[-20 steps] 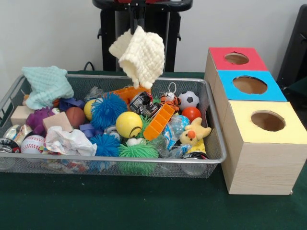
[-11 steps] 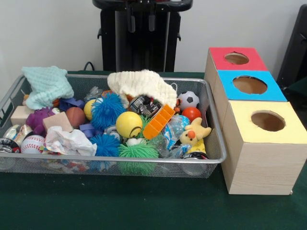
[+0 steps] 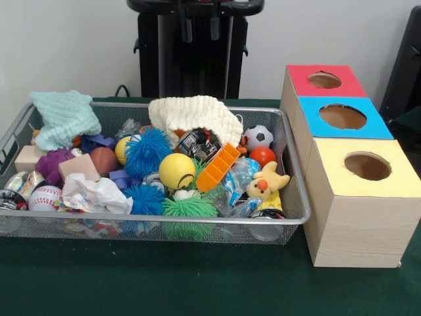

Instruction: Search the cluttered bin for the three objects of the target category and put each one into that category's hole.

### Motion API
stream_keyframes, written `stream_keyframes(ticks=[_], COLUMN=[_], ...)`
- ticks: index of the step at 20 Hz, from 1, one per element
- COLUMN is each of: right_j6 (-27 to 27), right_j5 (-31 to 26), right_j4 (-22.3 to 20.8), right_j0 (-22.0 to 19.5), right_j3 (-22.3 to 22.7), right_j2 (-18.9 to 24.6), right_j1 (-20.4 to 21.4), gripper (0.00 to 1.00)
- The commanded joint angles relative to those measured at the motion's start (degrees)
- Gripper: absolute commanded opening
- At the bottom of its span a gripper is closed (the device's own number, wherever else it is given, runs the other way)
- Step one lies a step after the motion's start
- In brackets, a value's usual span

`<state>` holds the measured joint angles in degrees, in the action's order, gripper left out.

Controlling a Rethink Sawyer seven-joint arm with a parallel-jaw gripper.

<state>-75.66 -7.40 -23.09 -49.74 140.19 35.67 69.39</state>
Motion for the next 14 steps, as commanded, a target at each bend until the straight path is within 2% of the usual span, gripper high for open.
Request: stream_keyframes(ticks=[1,5,14], right_j6=[1.73,3.48,4.01], right_j5=[-9.34,-12.69,-18.75], right_j4=[3.30,3.88,3.30], right_j0=[-4.33,-5.84,-6.03], right_j3=[-4.65,-8.10,-15.00], right_j2=[8.47,10.50,11.82], right_j1=[-1.54,-2.66,-5.60], gripper=[1.00,1.00,1.00])
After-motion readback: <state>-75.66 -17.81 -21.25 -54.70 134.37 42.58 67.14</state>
